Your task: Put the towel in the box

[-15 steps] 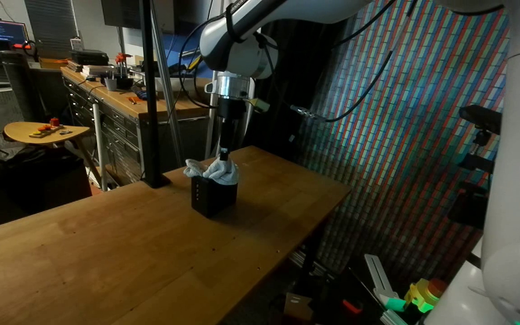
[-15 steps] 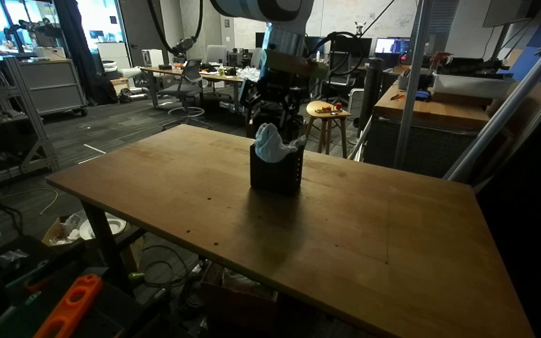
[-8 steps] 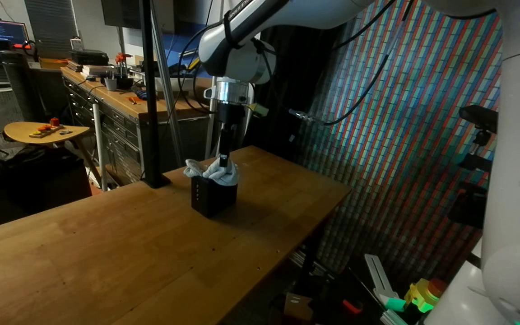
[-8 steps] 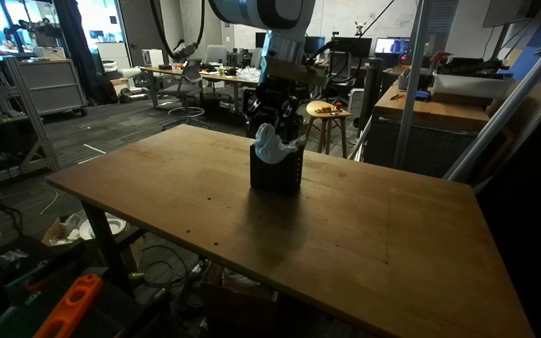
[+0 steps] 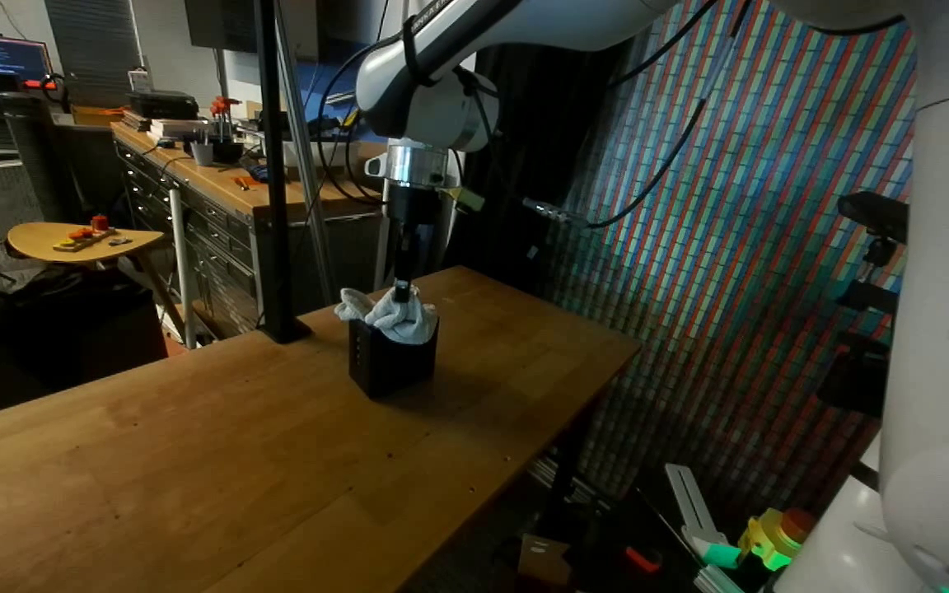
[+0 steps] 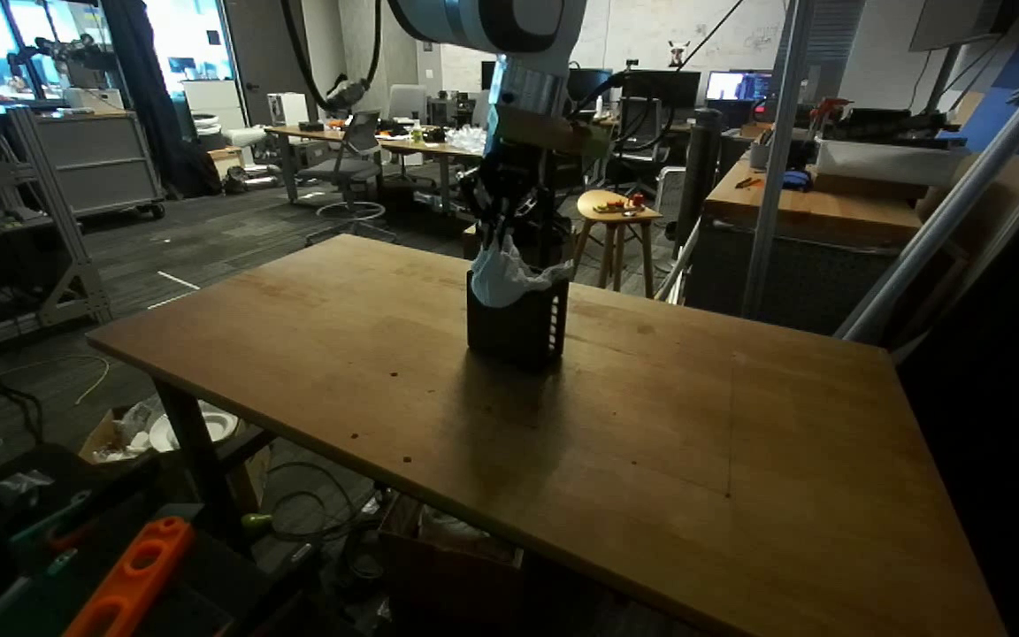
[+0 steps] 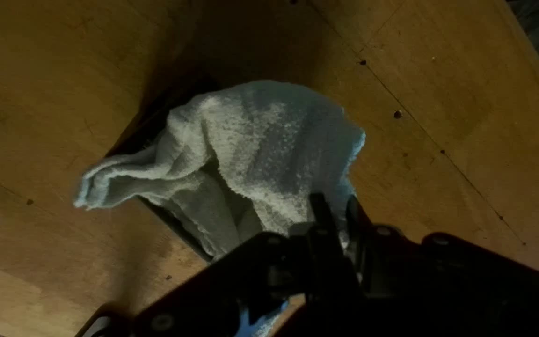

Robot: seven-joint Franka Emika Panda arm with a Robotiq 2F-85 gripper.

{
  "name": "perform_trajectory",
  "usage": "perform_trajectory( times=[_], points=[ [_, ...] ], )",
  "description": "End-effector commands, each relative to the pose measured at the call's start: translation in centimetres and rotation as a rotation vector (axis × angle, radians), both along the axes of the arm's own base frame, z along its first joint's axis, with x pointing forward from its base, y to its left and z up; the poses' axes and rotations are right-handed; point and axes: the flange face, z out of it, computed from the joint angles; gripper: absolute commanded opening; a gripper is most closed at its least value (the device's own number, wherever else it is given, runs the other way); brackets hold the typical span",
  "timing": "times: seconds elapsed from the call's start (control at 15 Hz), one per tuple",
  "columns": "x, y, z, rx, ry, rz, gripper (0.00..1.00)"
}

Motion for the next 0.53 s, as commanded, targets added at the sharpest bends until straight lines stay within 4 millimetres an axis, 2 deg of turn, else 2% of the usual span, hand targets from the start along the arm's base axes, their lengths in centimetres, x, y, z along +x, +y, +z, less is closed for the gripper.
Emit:
perform_trajectory(
  times=[0.0,0.47],
  points=[
    [1.1,1.3,1.5,-0.013,-0.037,0.000,0.02],
    [2.3,3.4,1.6,-0.007,-0.042,-0.009,0.04]
  ],
)
